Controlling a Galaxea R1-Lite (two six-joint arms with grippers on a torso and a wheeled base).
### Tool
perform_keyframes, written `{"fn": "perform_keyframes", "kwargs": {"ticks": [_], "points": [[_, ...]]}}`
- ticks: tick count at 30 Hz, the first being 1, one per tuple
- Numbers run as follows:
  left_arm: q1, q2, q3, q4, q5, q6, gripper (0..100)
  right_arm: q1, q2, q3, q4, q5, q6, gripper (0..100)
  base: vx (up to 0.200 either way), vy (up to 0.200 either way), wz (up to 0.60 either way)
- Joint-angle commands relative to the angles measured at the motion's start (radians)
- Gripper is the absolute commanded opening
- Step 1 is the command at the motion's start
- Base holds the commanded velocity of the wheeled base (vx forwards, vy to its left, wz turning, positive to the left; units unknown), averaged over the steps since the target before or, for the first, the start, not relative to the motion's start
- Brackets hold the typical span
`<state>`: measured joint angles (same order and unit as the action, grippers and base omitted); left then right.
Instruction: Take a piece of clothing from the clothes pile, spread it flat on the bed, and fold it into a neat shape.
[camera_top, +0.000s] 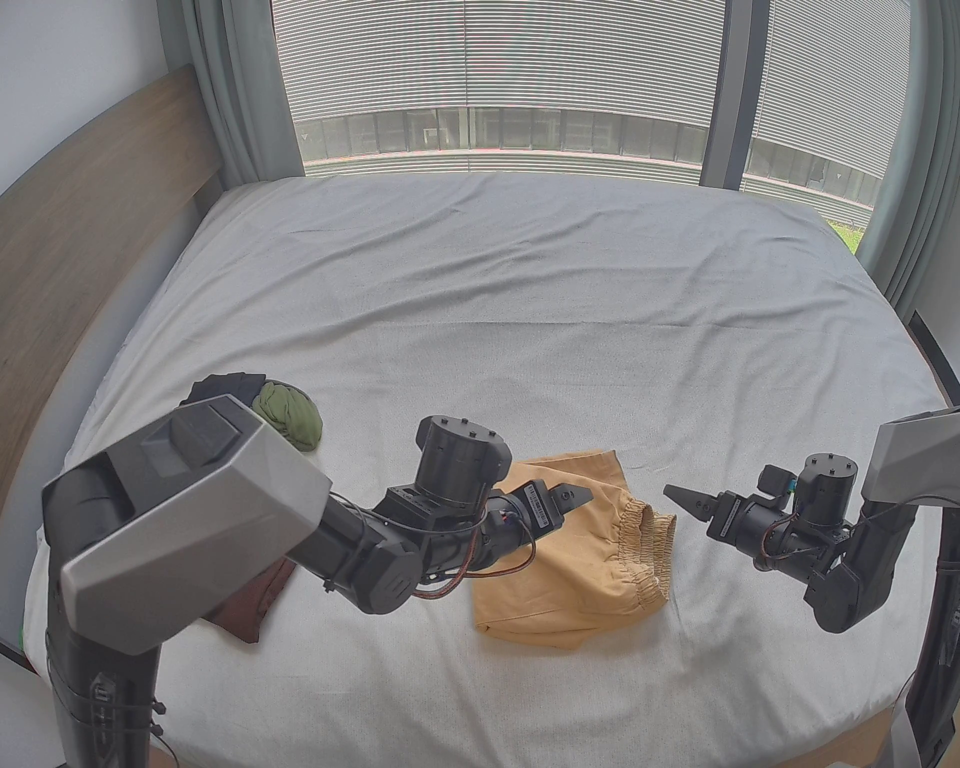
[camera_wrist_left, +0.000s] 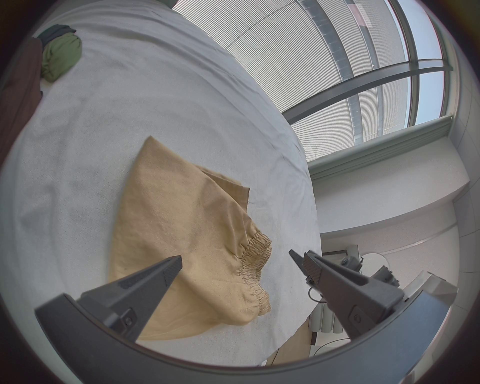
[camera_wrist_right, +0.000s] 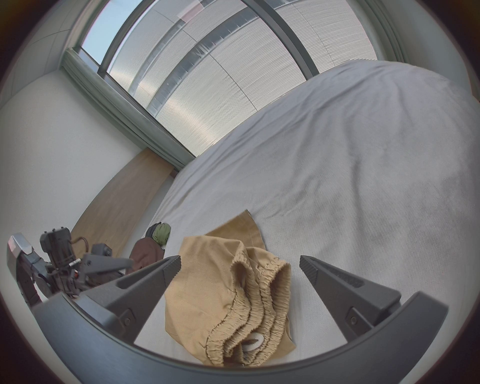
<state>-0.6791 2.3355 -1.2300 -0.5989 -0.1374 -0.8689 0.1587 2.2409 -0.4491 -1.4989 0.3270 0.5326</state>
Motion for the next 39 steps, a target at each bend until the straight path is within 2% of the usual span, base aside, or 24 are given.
{"fn": "perform_keyframes", "kwargs": {"ticks": [1,6,12,18,24,32,39], "points": [[0.021,-0.076,0.049,-0.002,-0.001,0.002,100,0.001,0.022,0.003,0.022,0.001,-0.002,100,0.000,0.000,0.00],[0.075,-0.174,0.133,-0.013,-0.001,0.005,100,0.002,0.080,-0.008,0.025,0.001,-0.008,100,0.000,0.000,0.00],[0.142,-0.268,0.285,-0.094,-0.002,0.059,100,0.024,0.148,-0.020,0.016,0.000,-0.008,100,0.000,0.000,0.00],[0.191,-0.331,0.386,-0.168,-0.008,0.059,100,0.038,0.183,-0.043,0.014,0.000,-0.006,100,0.000,0.000,0.00],[0.217,-0.369,0.477,-0.229,-0.013,0.067,100,0.053,0.209,-0.072,0.014,-0.005,-0.005,100,0.000,0.000,0.00],[0.254,-0.364,0.612,-0.435,-0.031,0.061,100,0.082,0.263,-0.143,0.011,-0.016,0.003,100,0.000,0.000,0.00],[0.270,-0.366,0.644,-0.478,-0.067,0.047,100,0.085,0.299,-0.201,-0.020,-0.016,0.014,100,0.000,0.000,0.00]]}}
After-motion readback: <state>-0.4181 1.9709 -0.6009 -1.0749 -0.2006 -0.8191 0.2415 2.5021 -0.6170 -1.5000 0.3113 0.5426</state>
